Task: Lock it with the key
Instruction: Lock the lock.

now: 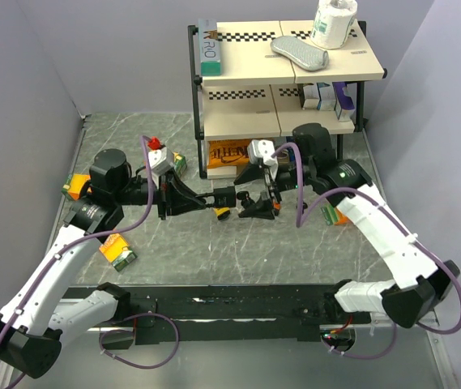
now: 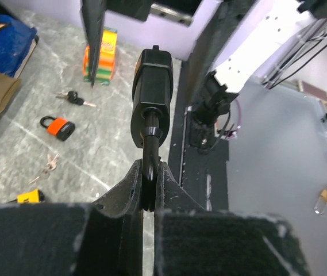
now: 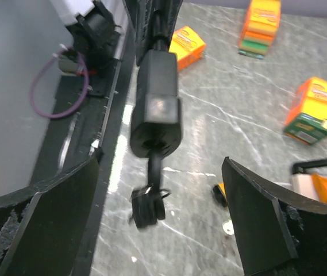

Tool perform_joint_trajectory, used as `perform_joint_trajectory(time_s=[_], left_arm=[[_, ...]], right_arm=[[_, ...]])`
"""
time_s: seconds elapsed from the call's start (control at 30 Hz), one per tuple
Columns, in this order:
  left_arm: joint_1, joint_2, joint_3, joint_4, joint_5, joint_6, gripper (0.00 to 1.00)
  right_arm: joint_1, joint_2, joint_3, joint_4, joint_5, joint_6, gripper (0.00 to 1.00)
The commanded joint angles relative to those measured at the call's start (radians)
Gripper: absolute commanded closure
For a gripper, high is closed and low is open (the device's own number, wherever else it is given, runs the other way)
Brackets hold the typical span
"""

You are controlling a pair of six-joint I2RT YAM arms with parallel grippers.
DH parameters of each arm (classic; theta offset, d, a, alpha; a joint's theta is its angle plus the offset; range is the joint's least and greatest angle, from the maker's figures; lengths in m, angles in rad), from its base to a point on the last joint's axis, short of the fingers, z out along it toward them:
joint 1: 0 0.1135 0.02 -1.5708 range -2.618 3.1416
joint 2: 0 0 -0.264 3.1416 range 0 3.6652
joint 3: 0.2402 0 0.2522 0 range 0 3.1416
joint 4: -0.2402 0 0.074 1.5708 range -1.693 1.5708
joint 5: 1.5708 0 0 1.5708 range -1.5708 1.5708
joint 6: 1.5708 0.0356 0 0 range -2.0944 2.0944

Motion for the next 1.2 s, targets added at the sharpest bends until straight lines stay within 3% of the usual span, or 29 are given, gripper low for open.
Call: perform_joint_trajectory(time_s=[0.0, 0.23, 0.43, 1.17], left_arm=[[0.003, -0.019, 0.041, 0.180, 0.064, -0.097, 0.99], [0.004, -0.022, 0.016, 0.247, 0.050, -0.153, 0.99], [0.010, -0.016, 0.007, 0.299, 0.045, -0.183, 0.99], [-0.027, 0.016, -0.055, 0.474, 0.031, -0.308, 0.99]], right_arm=[[0.004, 0.053, 0.097, -0.044, -0.126, 0.026, 0.12], [0.007, 0.073, 0.090, 0.026, -0.204, 0.122, 0.40], [0.011, 0.064, 0.079, 0.057, -0.221, 0.143, 0.54], [0.131, 0.149, 0.117, 0.213, -0.255, 0.286, 0.73]])
